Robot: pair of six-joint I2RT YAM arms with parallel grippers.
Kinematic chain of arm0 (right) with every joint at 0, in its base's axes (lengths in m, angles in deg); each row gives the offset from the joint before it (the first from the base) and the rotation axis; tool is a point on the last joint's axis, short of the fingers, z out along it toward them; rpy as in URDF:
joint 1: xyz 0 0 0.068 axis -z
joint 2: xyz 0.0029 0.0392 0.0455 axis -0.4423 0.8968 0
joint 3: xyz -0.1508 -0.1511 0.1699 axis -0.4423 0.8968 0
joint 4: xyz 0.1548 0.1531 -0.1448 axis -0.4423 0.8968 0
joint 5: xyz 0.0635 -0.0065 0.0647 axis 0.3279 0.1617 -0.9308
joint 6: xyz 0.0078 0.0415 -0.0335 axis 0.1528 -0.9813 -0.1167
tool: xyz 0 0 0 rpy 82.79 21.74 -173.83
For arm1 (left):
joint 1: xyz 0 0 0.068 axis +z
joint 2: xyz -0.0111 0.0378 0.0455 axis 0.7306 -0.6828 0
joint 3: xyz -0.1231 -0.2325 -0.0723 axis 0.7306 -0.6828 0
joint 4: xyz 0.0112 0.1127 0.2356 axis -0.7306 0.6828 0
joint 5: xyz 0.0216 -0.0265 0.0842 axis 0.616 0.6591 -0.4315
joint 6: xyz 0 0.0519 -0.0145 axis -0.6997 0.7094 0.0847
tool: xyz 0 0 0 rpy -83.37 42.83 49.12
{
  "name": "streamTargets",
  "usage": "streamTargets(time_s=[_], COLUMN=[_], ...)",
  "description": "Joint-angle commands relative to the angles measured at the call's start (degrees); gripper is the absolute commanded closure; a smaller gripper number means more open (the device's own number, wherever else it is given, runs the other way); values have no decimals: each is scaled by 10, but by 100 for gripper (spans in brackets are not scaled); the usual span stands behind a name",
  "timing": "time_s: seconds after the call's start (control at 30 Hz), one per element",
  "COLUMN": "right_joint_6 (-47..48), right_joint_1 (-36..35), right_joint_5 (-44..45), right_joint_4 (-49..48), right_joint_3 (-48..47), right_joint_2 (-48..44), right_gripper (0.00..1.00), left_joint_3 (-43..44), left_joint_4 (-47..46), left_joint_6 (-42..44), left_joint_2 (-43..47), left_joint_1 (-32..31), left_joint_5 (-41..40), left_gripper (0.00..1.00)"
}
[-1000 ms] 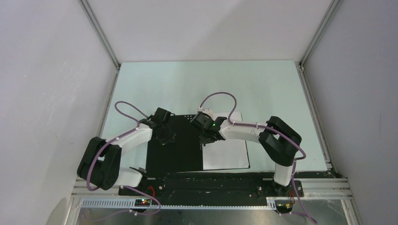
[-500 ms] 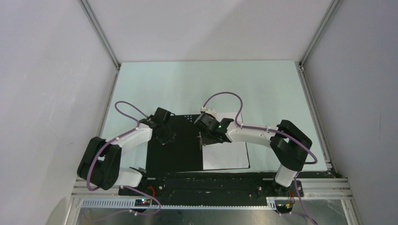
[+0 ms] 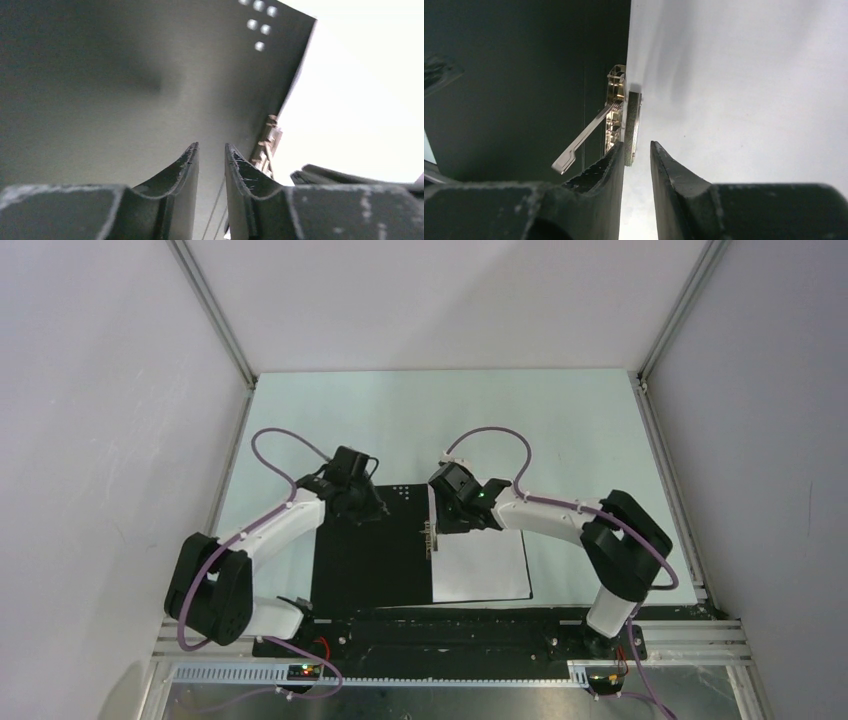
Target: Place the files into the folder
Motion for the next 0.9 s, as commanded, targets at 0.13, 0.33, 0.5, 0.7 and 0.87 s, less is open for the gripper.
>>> streamTargets(time_s=[0.13, 0.33, 0.5, 0.7, 0.87], right_joint_6=[11, 4, -1, -2, -4], right_joint_1=[18, 18, 18, 18, 18], right_joint_5=[-50, -45, -38, -35, -36], right_joint_4=[-38, -33, -28, -24, -26], right_joint_3=[-35, -38, -38, -38, -38], right_joint_2=[59, 75, 91, 105, 111], right_gripper=[70, 71, 76, 83, 84], left_joint_3=[67, 80, 88, 98, 101], left_joint_4=[1, 1, 1, 1, 1], left_joint_6=[41, 40, 41, 41, 38], left_joint_2=[-27, -52, -62, -74, -82], left_joint_1=[-56, -75, -88, -103, -118], left_joint_5=[48, 56, 61, 68, 70], left_gripper=[69, 72, 78, 81, 85])
